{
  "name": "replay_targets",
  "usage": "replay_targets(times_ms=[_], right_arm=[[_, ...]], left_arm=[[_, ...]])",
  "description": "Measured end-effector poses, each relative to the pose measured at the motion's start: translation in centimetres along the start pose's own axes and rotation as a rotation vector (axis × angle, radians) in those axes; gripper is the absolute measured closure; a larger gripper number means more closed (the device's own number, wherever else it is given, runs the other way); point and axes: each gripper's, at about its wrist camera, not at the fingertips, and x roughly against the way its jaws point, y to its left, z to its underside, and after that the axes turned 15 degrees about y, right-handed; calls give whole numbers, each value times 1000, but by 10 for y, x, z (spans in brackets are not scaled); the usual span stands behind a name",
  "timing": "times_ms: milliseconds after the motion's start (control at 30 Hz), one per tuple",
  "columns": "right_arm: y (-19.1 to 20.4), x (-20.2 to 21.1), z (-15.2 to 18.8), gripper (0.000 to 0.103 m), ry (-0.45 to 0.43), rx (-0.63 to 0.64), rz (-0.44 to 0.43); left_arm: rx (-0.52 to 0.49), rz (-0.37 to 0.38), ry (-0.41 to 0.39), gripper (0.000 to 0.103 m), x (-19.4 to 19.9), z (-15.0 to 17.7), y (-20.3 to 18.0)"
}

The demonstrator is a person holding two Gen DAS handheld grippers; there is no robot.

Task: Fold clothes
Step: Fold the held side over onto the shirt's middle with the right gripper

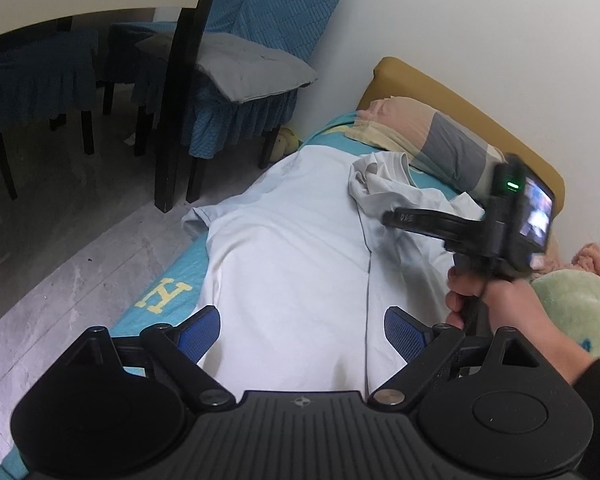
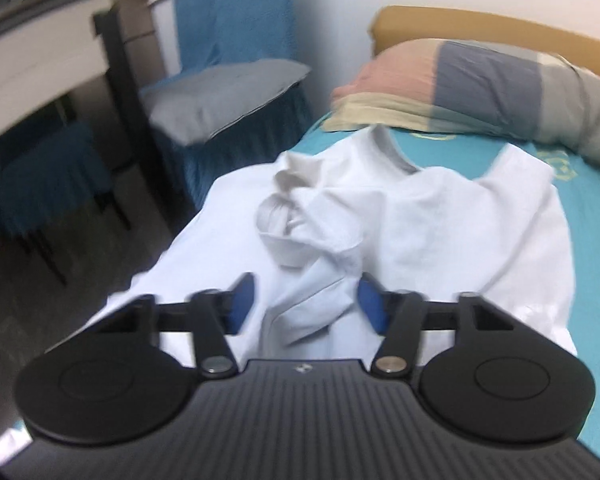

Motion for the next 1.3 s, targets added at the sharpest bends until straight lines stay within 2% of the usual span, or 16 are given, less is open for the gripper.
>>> replay_targets(times_ms=[33, 133, 200, 300, 333, 367, 400, 433, 567, 767, 933, 1067, 1100, 1167, 1233, 1300], right_arm=[[9, -4, -4, 96, 9, 37, 19], [38, -11, -15, 97, 33, 147, 47], [57, -13, -21, 96, 60, 210, 64], [80, -13, -30, 87, 110, 288, 93], [85, -12, -34, 64, 128, 300, 95], [92, -10, -36, 31, 129, 309, 102], [98, -7, -39, 20, 126, 318, 111], [107, -5, -40, 17, 115, 338, 118], [152, -24, -50, 18, 191, 458, 108], [247, -100, -43, 18, 402, 793, 132], [292, -169, -17, 18, 528, 1040, 312], [291, -202, -5, 23, 506, 1077, 433], [289, -204, -6, 31, 491, 1060, 447], [284, -205, -8, 78, 455, 1020, 472], [281, -193, -14, 93, 392, 964, 464], [276, -174, -20, 95, 303, 911, 454]], left_arm=[[4, -2, -2, 12, 0, -1, 0], [28, 3, -2, 12, 4, -3, 3], [39, 15, -3, 12, 8, -4, 6], [44, 35, -5, 12, 16, -5, 12], [49, 38, -7, 12, 19, -5, 15], [53, 42, -9, 12, 22, -4, 18], [57, 45, -11, 12, 26, -4, 21], [62, 46, -13, 12, 29, -4, 25], [91, 35, -23, 12, 38, -5, 42], [189, 16, -3, 12, 37, -10, 72], [250, -32, 11, 12, 28, -15, 85], [295, -47, 20, 12, 23, -18, 92], [295, -52, 17, 12, 23, -18, 93], [287, -61, 10, 12, 24, -17, 93], [274, -68, -1, 12, 23, -16, 92], [269, -67, -16, 12, 23, -15, 92]])
